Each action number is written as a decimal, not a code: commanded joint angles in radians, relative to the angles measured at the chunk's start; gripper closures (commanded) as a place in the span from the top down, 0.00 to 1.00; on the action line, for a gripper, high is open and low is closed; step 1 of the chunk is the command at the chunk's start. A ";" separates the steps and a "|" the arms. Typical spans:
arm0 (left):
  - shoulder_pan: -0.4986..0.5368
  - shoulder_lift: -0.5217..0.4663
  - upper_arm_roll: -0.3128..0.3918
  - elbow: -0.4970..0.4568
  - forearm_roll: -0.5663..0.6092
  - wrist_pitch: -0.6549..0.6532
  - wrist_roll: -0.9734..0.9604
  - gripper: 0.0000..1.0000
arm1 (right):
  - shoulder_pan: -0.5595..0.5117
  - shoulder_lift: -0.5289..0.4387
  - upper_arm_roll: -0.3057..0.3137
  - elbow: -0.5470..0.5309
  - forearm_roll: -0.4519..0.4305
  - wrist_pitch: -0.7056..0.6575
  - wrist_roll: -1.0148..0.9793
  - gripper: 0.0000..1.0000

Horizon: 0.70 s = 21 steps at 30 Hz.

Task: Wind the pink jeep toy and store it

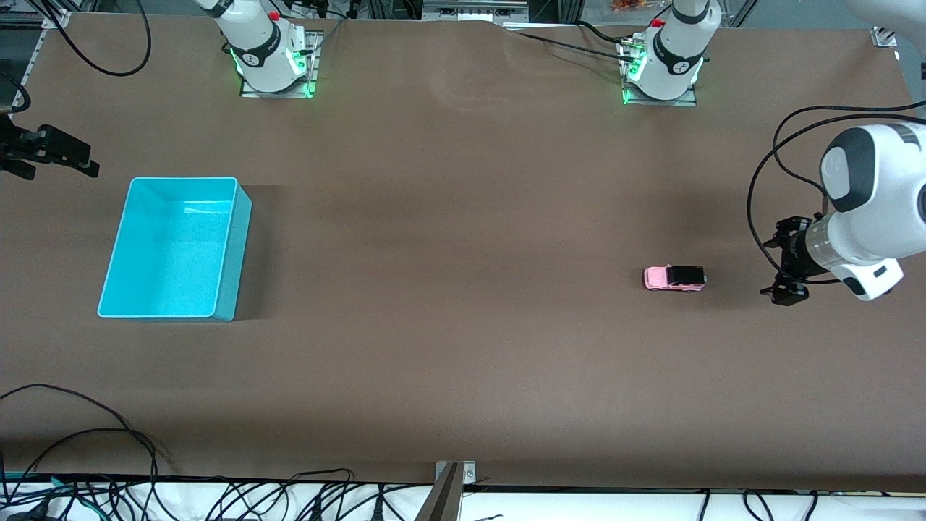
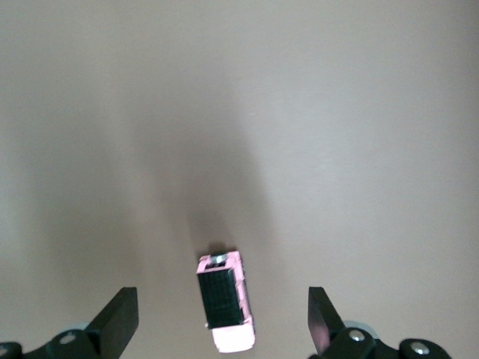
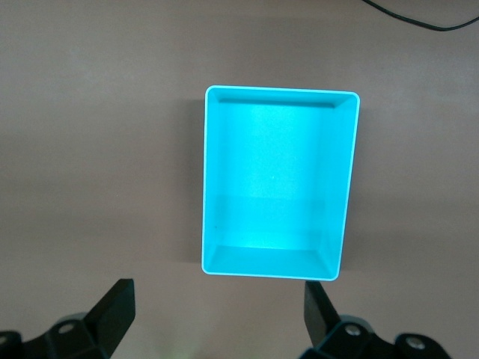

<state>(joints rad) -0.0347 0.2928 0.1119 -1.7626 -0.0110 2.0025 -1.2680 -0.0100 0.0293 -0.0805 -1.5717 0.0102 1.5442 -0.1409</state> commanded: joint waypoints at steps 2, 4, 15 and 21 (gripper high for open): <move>-0.001 0.006 0.003 0.109 0.023 -0.063 0.201 1.00 | -0.001 -0.002 0.001 0.013 -0.009 -0.015 -0.006 1.00; 0.002 0.005 0.005 0.135 0.023 -0.076 0.287 1.00 | -0.001 -0.002 0.001 0.013 -0.009 -0.015 -0.006 1.00; 0.013 0.005 0.011 0.227 0.022 -0.079 0.669 1.00 | -0.001 -0.002 0.001 0.013 -0.009 -0.015 -0.006 1.00; 0.015 0.003 0.012 0.272 0.022 -0.105 0.890 1.00 | -0.001 -0.002 0.001 0.013 -0.009 -0.015 -0.006 1.00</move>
<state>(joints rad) -0.0234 0.2928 0.1234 -1.5461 -0.0103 1.9452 -0.5544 -0.0100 0.0293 -0.0805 -1.5716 0.0102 1.5442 -0.1409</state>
